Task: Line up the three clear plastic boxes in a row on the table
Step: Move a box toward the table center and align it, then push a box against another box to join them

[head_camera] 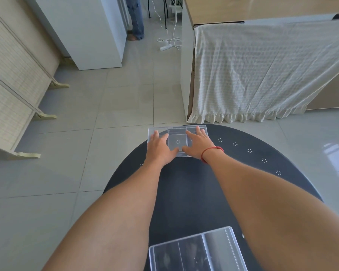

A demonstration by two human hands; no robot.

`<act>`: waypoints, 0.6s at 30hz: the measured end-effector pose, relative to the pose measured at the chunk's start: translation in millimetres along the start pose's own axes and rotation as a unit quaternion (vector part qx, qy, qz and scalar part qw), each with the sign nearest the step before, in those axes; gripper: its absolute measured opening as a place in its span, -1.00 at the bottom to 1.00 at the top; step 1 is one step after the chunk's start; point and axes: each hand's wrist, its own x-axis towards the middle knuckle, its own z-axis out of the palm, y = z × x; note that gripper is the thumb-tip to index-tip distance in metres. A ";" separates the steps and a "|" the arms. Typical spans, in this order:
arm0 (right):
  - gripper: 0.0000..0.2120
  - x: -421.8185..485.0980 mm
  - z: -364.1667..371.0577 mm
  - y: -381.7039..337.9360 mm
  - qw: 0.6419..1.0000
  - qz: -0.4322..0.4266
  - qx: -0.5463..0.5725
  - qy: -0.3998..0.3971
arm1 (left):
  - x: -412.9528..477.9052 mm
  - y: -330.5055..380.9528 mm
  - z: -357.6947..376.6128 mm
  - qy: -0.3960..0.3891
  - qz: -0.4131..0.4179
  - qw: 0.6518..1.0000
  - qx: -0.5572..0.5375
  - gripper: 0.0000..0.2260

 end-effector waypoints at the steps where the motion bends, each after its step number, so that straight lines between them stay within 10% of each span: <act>1: -0.29 -1.1 -1.5 -0.5 1.000 -0.003 -0.010 0.003 | -2.7 0.5 -1.8 0.003 0.003 1.000 -0.003 -0.35; 18: -0.44 -173.3 -19.0 115.9 0.993 0.099 0.056 0.041 | -172.7 109.4 52.8 -0.037 0.022 0.997 -0.058 -0.52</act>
